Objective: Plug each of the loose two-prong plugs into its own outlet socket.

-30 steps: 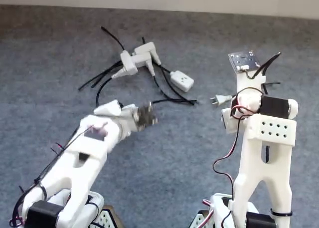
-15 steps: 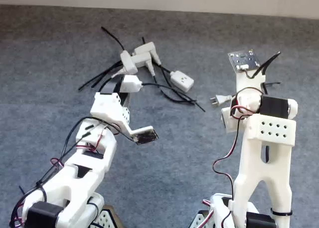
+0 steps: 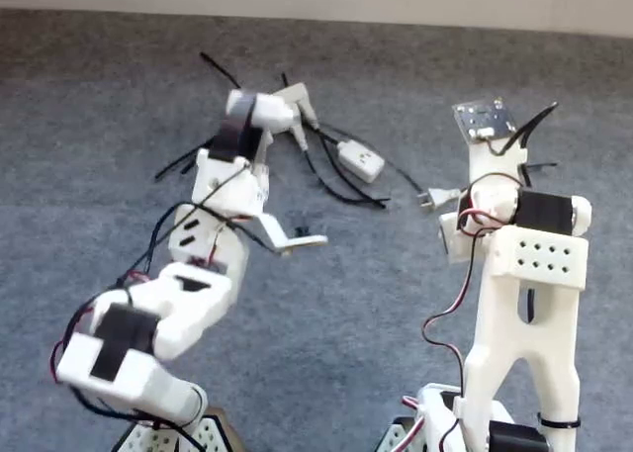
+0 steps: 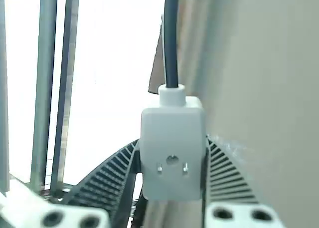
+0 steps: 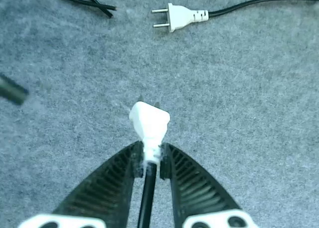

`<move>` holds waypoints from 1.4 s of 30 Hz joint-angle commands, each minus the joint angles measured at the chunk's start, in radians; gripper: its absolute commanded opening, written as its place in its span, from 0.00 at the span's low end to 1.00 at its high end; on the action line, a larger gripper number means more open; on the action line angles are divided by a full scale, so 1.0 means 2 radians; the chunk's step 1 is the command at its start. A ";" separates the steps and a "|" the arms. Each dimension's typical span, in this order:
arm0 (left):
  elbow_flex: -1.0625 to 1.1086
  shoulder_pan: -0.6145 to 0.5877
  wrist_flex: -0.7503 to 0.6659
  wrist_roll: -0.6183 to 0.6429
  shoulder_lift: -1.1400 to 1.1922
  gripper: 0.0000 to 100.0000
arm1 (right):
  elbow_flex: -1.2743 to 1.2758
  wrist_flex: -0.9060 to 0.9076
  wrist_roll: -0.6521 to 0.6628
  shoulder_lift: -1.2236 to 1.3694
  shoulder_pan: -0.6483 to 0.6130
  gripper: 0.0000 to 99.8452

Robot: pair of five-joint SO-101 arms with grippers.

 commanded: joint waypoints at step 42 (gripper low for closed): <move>-0.110 -0.310 0.270 0.191 0.097 0.26 | -0.003 -0.009 0.005 -0.003 -0.007 0.04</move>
